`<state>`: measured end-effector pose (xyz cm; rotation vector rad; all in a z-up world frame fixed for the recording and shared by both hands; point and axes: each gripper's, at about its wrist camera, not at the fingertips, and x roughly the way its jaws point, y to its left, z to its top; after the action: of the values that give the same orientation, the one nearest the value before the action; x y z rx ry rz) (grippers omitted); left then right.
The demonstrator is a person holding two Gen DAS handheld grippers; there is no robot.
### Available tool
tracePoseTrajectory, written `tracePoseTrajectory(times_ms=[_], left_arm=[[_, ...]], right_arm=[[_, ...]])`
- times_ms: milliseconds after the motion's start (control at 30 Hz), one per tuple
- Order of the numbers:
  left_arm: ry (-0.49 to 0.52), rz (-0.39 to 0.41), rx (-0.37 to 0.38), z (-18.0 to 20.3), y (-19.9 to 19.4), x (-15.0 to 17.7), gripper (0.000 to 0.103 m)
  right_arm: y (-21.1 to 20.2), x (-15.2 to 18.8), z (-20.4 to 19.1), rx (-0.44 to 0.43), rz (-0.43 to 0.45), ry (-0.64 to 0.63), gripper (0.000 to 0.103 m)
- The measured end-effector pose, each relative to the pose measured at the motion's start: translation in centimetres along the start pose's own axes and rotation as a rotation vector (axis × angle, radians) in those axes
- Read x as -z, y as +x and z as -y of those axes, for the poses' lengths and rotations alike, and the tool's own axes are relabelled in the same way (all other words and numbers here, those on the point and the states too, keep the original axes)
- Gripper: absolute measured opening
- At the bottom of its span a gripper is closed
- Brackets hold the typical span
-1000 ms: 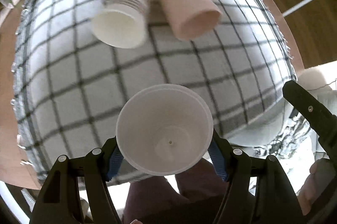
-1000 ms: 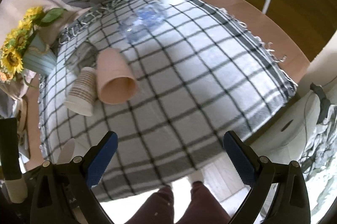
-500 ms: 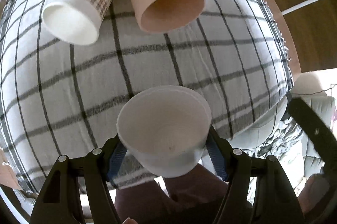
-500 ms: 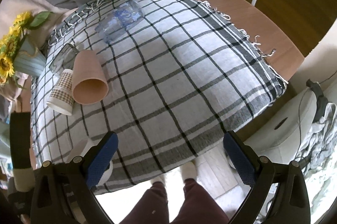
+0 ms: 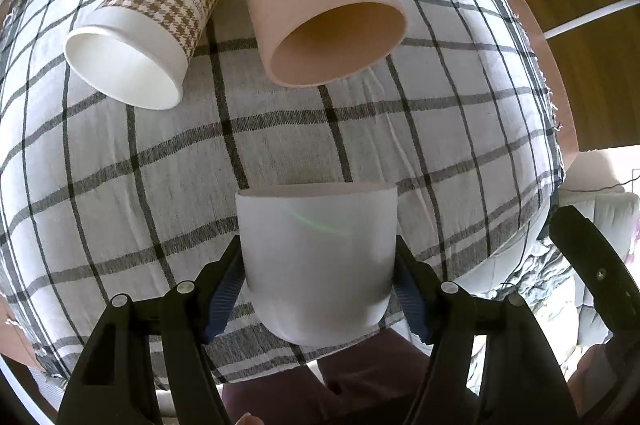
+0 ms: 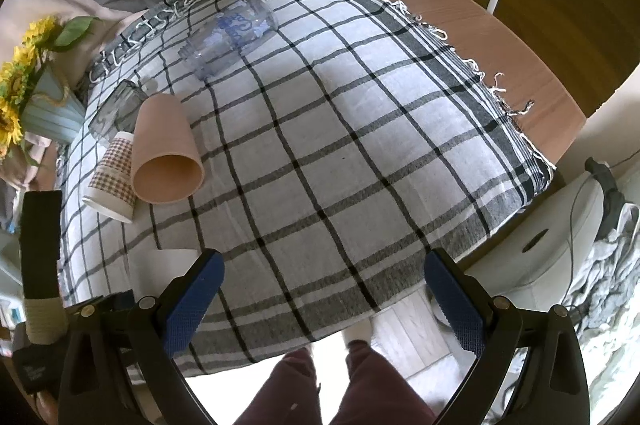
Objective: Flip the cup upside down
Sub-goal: 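Lift the cup, stand it on its base, open the left gripper, then move the right gripper to the white cup and close around it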
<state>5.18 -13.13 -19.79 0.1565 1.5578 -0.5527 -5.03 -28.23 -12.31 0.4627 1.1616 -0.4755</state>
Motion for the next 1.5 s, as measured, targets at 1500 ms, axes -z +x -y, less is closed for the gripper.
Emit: tracePoseTrajectory(times_ms=[1500], left_arm=[[-0.161, 0.283, -0.369, -10.5, -9.3, 7.3, 0.100]], right_arm=[[0.8, 5.3, -10.6, -0.066, -0.063, -0.207, 0.100]])
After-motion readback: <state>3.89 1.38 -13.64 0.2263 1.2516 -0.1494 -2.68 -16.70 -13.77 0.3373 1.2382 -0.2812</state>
